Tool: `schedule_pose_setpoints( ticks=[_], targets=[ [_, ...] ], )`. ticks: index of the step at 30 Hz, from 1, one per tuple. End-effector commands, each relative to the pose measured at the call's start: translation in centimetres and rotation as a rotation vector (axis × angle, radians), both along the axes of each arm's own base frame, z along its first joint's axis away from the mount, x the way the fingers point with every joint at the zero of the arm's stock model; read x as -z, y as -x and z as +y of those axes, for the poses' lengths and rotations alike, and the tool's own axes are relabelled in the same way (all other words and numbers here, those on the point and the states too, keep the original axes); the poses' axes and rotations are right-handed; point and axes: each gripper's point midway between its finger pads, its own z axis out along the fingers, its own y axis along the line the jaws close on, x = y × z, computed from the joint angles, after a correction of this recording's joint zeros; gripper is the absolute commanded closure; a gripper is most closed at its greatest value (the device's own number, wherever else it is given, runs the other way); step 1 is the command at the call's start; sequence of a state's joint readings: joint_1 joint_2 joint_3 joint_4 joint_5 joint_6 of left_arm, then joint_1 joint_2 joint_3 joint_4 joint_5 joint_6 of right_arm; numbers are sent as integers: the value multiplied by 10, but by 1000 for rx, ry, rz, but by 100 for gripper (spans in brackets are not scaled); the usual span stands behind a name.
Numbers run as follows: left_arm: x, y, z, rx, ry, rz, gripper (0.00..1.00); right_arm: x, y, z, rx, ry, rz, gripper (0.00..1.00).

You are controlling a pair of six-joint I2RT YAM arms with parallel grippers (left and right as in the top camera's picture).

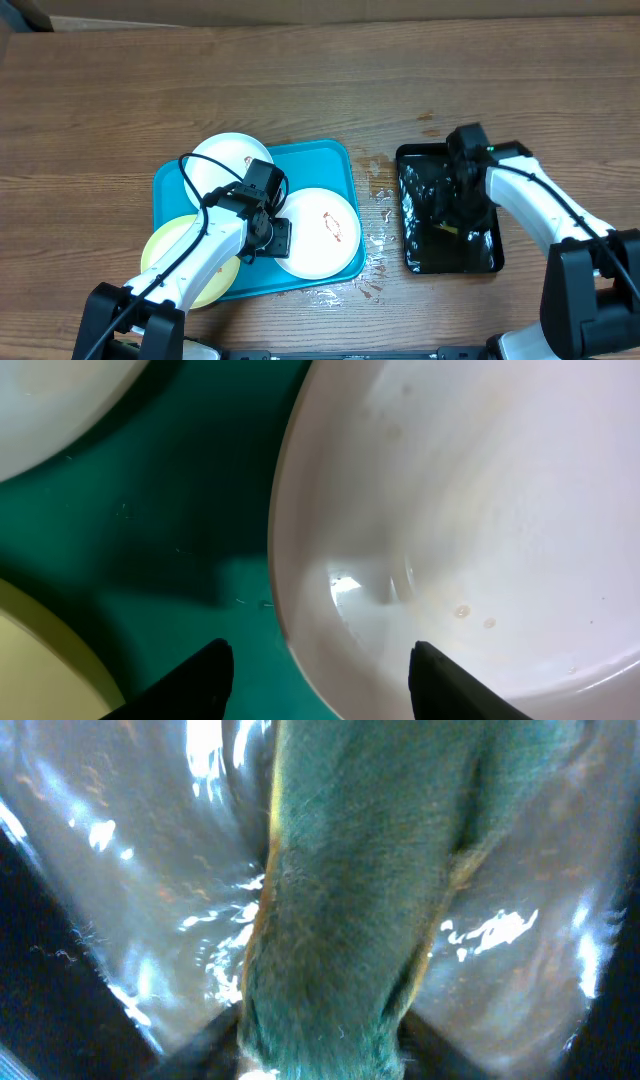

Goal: Clean dirty plates on tray and stack at the side
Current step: 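Grasp the green sponge with the right gripper and dip it in water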

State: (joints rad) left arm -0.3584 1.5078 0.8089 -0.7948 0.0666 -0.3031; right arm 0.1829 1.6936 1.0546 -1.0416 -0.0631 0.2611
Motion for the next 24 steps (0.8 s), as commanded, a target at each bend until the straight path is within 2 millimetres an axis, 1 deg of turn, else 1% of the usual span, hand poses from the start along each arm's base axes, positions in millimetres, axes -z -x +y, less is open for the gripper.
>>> schedule_pose_setpoints(
  ticks=[1, 4, 8, 11, 13, 16, 19, 21, 22, 24],
  targets=[
    [-2, -5, 1, 5, -5, -8, 40, -9, -16, -1, 5, 9, -48, 10],
    [-2, -5, 1, 5, -5, -8, 40, -5, -19, -8, 4, 46, -69, 8],
    [-3, -5, 1, 5, -5, -9, 40, 7, -26, -24, 6, 138, -123, 7],
    [-2, -5, 1, 5, -5, -8, 40, 19, -37, -25, 16, 143, -194, 6],
    [-2, -5, 1, 5, -5, -8, 40, 23, -44, -24, 19, 135, -233, 12],
    [-2, -5, 1, 5, -5, -8, 40, 24, -48, -23, 21, 131, -258, 29],
    [-2, -5, 1, 5, -5, -8, 41, 22, -59, -21, 25, 123, -300, 33],
    [-3, -5, 1, 5, -4, -9, 40, 21, -65, -20, 26, 118, -327, 32],
    [-3, -5, 1, 5, -5, -9, 41, 20, -67, -20, 27, 117, -335, 28],
    [-2, -5, 1, 5, -5, -7, 41, 20, -69, -20, 28, 115, -342, 28]
  ],
)
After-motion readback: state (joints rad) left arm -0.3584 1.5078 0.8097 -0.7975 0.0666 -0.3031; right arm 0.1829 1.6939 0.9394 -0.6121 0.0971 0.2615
